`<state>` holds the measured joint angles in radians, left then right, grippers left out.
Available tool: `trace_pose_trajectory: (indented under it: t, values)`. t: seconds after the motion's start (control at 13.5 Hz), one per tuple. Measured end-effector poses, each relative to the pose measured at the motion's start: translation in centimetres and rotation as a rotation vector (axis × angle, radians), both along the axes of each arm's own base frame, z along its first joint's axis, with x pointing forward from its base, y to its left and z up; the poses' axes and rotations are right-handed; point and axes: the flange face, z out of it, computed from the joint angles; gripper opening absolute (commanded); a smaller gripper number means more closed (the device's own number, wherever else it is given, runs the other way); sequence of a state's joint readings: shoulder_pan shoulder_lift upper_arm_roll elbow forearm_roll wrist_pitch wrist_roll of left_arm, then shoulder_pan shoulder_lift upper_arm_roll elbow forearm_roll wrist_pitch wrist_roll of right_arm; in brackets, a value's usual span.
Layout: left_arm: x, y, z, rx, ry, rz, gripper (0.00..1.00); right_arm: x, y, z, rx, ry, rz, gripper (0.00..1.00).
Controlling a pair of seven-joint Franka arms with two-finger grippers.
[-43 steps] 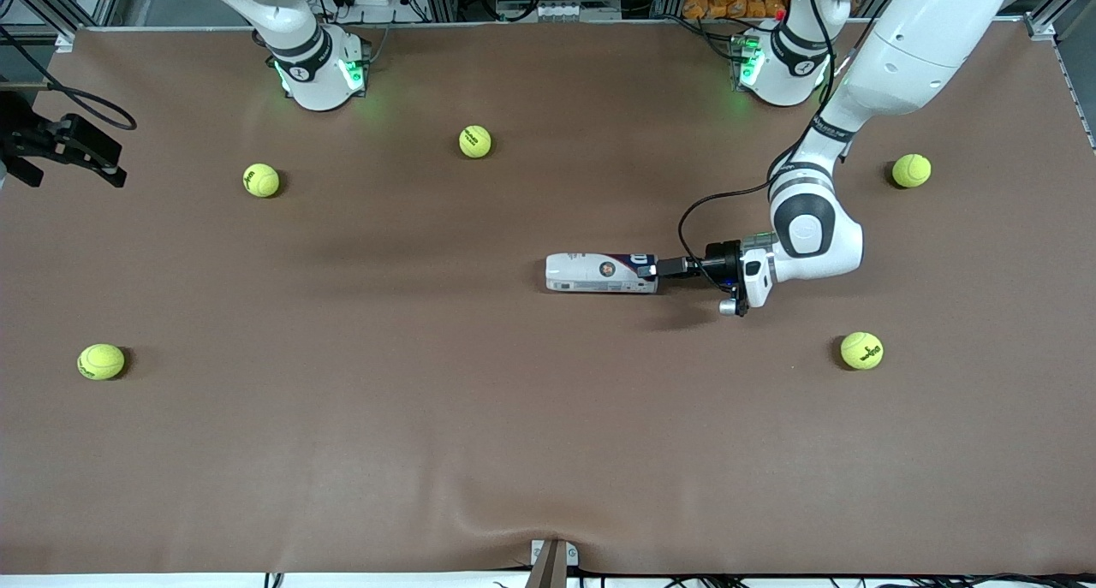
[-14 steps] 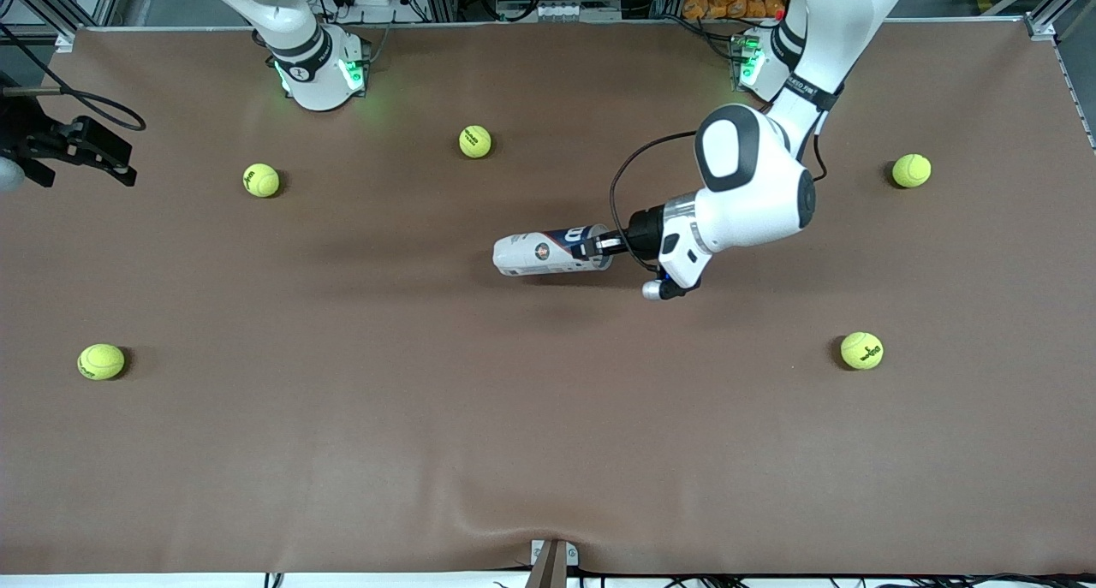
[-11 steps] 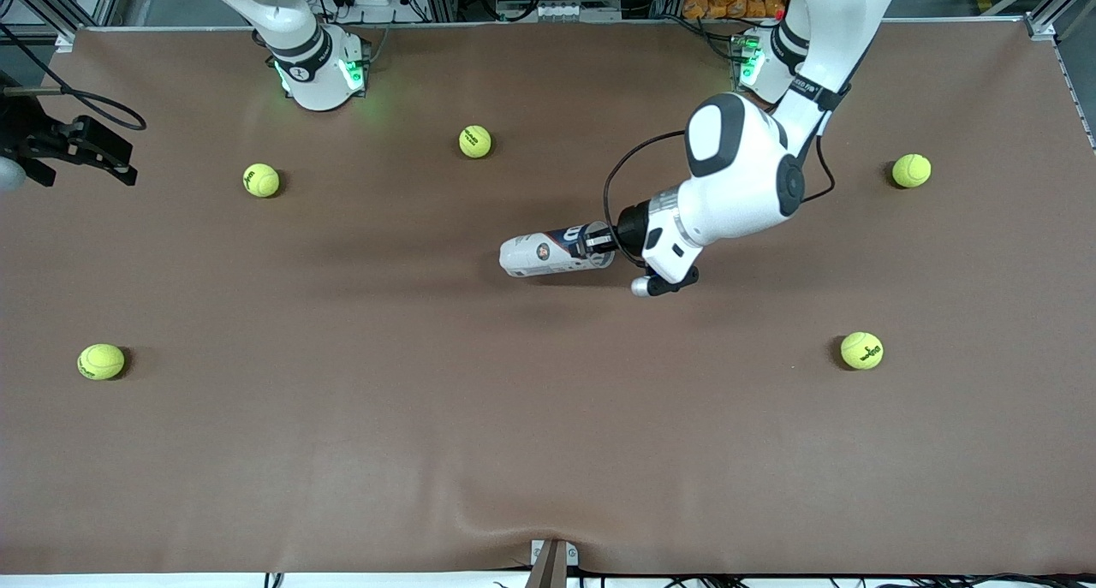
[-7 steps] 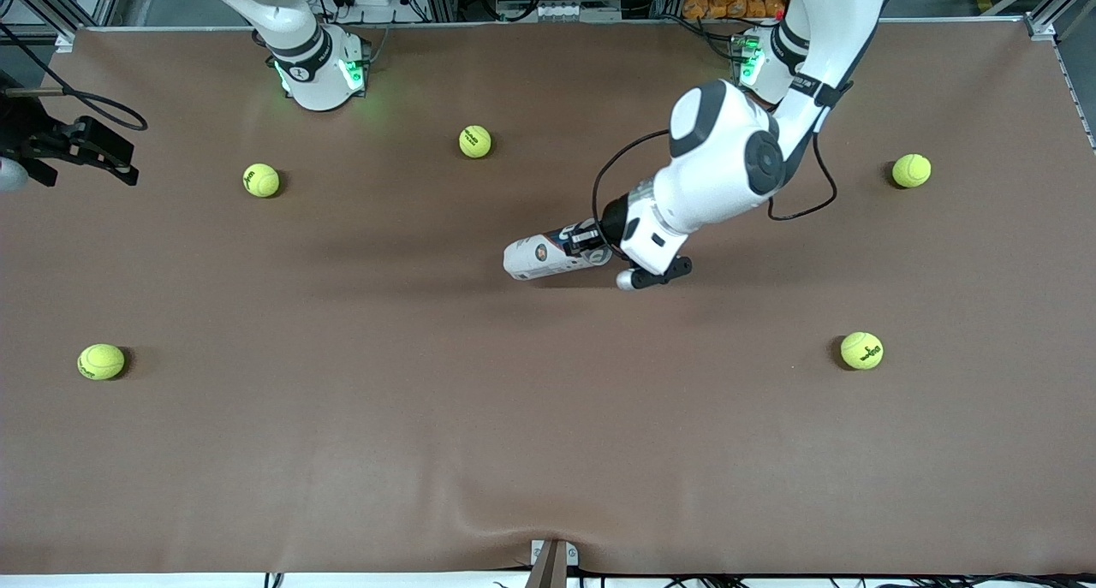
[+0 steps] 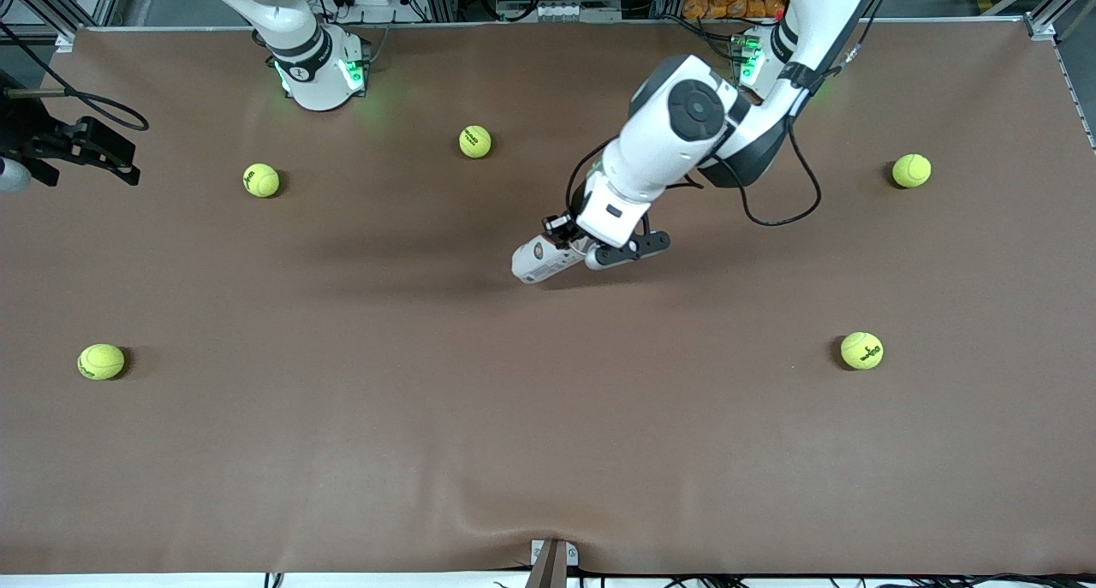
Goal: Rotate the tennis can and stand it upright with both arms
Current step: 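Lift and rotate the can upright with the left gripper, lower it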
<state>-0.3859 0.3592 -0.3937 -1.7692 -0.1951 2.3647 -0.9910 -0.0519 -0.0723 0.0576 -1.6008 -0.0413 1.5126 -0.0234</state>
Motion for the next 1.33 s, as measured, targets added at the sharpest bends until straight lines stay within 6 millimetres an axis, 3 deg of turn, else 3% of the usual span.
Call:
trace_pose_trajectory:
  t: [0.3,0.44,0.81,1.18,1.33]
  values:
    - [-1.6,-3.4,1.5,0.216,0.007,-0.013,0.00,0.0,0.0,0.0,0.000,-0.001,0.001,1.00]
    - [-2.3,-5.1,1.3,0.276,0.006,-0.023,0.00,0.0,0.1,0.0,0.000,-0.003,0.002,1.00]
    - [-3.0,-6.4,-0.1,0.347,-0.006,-0.043,0.00,0.2,0.2,0.2,0.000,-0.019,0.008,1.00]
    - [-5.2,-10.7,-2.5,0.404,-0.034,-0.026,0.00,0.2,1.1,0.3,0.001,-0.026,0.025,1.00]
    - [-5.3,-11.6,-3.3,0.416,-0.038,-0.022,0.00,0.2,1.5,0.3,0.001,-0.026,0.032,1.00]
